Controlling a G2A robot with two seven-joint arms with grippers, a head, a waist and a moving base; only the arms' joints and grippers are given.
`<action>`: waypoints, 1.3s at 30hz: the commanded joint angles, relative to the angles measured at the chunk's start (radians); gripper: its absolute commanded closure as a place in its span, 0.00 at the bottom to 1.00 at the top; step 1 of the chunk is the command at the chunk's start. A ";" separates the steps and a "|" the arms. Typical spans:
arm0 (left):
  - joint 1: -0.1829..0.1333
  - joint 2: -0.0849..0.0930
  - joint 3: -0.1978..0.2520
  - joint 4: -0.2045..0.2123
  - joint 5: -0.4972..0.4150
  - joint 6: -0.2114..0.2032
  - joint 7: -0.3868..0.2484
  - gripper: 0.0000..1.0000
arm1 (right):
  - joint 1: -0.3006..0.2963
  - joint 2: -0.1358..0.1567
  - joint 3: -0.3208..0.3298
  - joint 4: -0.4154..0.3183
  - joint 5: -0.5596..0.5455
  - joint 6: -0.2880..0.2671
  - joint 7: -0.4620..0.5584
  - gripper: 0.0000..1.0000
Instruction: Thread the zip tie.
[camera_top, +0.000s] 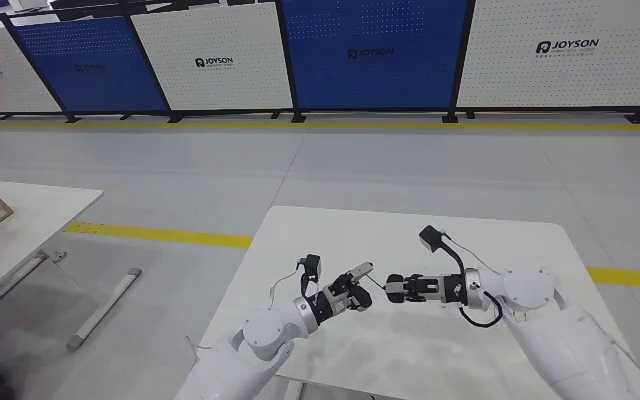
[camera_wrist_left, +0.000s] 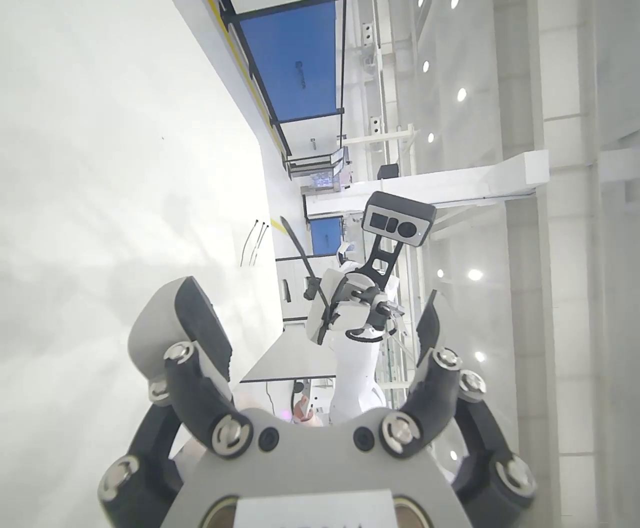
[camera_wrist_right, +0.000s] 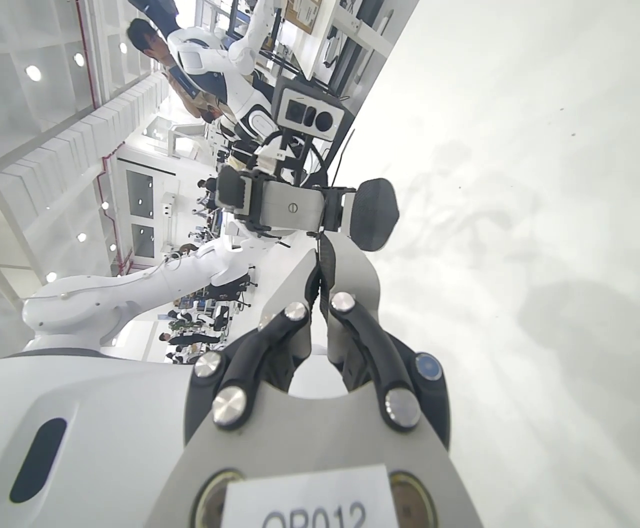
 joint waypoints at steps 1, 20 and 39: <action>-0.017 -0.001 -0.004 0.018 -0.025 0.011 -0.017 0.00 | -0.007 0.003 0.007 -0.007 0.012 -0.018 0.022 1.00; 0.003 -0.001 -0.025 0.019 -0.043 -0.081 -0.048 0.00 | -0.011 0.005 0.018 0.002 0.023 -0.009 0.015 1.00; 0.017 -0.002 -0.011 0.013 0.001 -0.101 -0.070 0.79 | -0.011 0.005 0.018 0.002 0.023 -0.009 0.015 1.00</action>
